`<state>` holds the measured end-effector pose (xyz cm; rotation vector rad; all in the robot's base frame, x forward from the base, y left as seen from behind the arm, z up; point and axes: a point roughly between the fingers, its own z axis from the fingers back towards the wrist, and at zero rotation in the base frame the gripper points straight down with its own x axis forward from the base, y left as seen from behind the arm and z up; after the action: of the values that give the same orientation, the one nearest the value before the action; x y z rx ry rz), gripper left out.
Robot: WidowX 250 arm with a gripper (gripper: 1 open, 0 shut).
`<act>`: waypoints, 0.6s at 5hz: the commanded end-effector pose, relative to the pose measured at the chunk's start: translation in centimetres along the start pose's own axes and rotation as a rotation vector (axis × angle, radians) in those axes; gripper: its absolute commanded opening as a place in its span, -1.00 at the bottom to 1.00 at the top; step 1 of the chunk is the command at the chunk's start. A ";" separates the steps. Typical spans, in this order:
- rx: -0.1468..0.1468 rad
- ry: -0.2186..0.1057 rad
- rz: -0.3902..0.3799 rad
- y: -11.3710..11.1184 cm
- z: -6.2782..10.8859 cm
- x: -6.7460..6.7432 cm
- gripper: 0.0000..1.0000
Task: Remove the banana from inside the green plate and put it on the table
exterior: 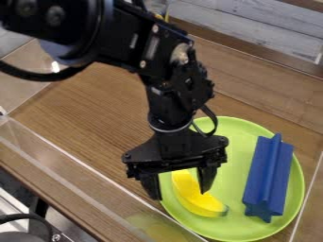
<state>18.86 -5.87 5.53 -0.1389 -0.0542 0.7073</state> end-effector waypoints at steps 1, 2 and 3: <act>-0.035 -0.007 0.040 -0.4 -0.3 0.4 1.00; -0.052 0.000 0.069 -0.5 -0.7 0.6 1.00; -0.066 0.004 0.086 -0.6 -1.0 0.6 1.00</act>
<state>19.40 -6.09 4.20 -0.1936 -0.0491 0.7840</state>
